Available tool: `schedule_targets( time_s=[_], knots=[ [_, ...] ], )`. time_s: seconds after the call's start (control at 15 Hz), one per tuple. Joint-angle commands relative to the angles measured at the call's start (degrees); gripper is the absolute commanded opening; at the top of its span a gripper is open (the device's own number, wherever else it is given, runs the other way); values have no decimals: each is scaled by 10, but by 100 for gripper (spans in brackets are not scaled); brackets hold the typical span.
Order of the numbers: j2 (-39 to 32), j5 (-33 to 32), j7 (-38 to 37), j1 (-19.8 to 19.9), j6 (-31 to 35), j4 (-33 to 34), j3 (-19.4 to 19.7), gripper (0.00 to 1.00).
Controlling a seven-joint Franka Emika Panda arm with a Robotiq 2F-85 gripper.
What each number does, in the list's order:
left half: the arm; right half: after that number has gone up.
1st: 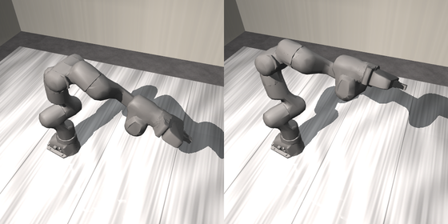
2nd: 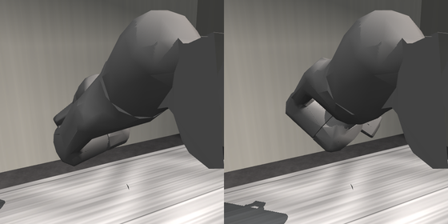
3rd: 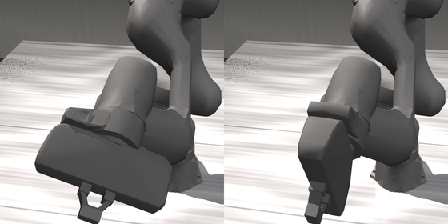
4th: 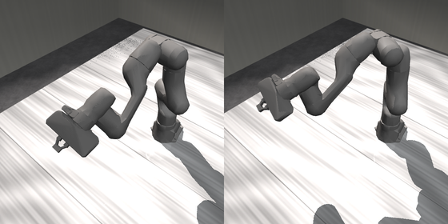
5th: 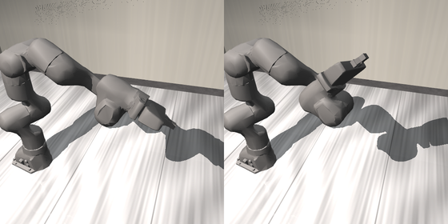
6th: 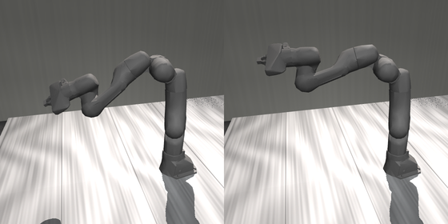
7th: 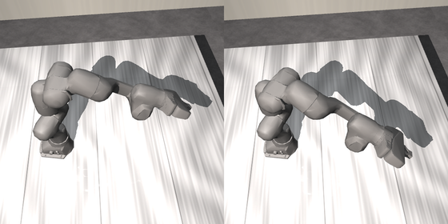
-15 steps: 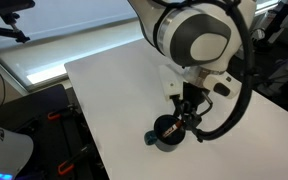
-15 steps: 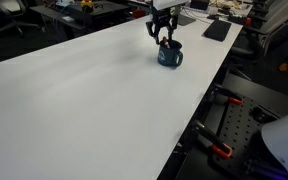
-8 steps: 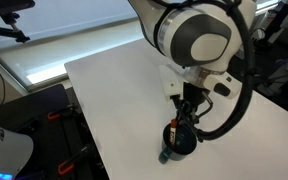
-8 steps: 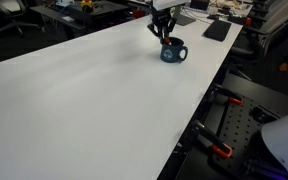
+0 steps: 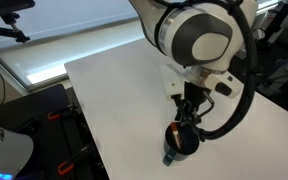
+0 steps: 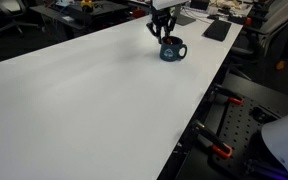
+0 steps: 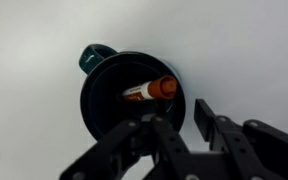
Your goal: Remove the marker from the cup
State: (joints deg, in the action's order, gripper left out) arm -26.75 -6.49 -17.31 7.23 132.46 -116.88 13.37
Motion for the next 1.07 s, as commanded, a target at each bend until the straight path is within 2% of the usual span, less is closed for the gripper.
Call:
schedule_targets(
  time_s=[0.0,0.27,0.33,1.0],
  knots=[
    [16,-10,-12,-6,-10,1,10,69],
    [23,-26,-28,-12,-19,-3,24,98],
    [24,-32,-32,-13,-19,-5,28,100],
    [41,-60,-53,-13,-53,-15,37,100]
  ],
)
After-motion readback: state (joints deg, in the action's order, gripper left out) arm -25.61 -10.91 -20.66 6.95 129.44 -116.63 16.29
